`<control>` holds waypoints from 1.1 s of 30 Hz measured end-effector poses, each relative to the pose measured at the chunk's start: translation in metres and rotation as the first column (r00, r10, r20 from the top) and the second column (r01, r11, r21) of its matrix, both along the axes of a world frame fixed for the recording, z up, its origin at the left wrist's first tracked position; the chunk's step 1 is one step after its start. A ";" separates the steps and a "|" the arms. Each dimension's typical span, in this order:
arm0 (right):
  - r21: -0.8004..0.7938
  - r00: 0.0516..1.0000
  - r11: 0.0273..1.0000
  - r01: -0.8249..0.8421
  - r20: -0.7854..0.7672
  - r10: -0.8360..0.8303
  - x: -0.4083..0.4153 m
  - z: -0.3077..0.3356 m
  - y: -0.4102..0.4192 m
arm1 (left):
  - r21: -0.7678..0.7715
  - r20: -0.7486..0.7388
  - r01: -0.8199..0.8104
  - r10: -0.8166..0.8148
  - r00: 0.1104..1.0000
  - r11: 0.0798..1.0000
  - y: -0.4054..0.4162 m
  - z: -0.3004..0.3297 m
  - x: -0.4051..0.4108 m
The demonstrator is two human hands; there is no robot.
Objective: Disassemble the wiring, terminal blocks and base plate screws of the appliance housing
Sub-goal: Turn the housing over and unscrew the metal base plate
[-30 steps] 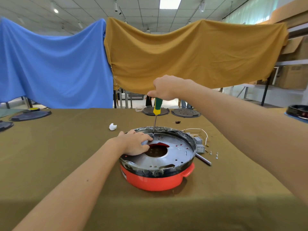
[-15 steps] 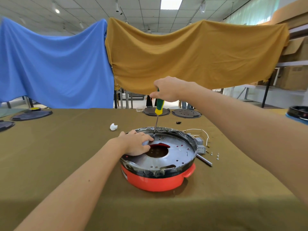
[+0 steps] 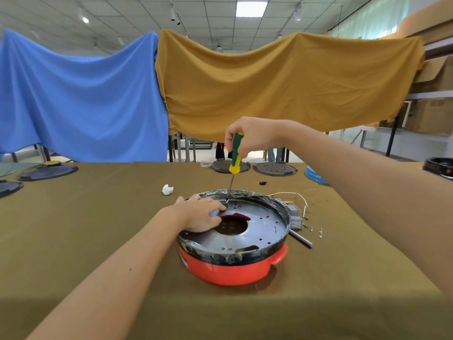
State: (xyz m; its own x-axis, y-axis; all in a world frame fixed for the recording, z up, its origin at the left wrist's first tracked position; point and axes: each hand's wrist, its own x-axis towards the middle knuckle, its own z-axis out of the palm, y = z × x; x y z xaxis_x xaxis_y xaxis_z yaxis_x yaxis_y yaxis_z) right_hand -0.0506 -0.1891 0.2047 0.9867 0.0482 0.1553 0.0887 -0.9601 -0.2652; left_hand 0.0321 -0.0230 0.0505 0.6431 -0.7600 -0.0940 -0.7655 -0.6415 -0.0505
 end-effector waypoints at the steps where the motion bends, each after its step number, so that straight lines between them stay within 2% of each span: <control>1: 0.008 1.000 1.000 0.013 -0.009 -0.013 -0.002 0.000 -0.002 | -0.003 -0.002 -0.002 0.002 1.000 1.000 0.000 0.000 0.001; 4: -0.011 0.996 0.996 0.083 0.011 -0.083 -0.005 -0.004 -0.010 | -0.007 -0.004 0.004 -0.004 1.000 1.000 0.001 0.000 0.002; 10: 0.185 0.987 0.982 0.046 0.141 -0.073 -0.024 -0.012 -0.032 | -0.013 -0.012 0.008 -0.008 1.000 1.000 0.001 0.001 0.004; 13: 0.342 0.979 0.939 0.037 0.176 -0.102 -0.040 -0.022 -0.049 | -0.068 -0.027 0.016 -0.017 0.999 0.998 0.002 0.003 0.004; 15: 0.504 0.960 0.862 0.045 0.218 -0.177 -0.050 -0.034 -0.062 | -0.202 -0.052 0.011 -0.022 0.998 0.979 0.005 0.005 0.002; 19: 0.820 0.908 0.568 0.070 0.183 -0.377 -0.068 -0.075 -0.082 | -0.541 -0.027 -0.029 0.017 0.999 0.840 0.012 0.011 -0.003; 21: 0.902 0.905 0.427 0.063 0.128 -0.406 -0.073 -0.097 -0.085 | -0.660 -0.096 -0.067 0.005 0.995 0.748 0.016 0.017 -0.008; 24: 0.970 0.910 0.240 0.029 0.074 -0.409 -0.080 -0.120 -0.083 | -0.754 -0.173 -0.102 -0.047 0.984 0.649 0.020 0.023 -0.015; 28: 0.992 0.929 0.128 0.001 0.046 -0.367 -0.083 -0.137 -0.073 | -0.838 -0.231 -0.149 -0.095 0.968 0.525 0.023 0.019 -0.026; 33: 0.998 0.938 0.066 -0.023 0.045 -0.344 -0.080 -0.149 -0.061 | -0.878 -0.219 -0.158 -0.086 0.972 0.452 0.025 0.016 -0.032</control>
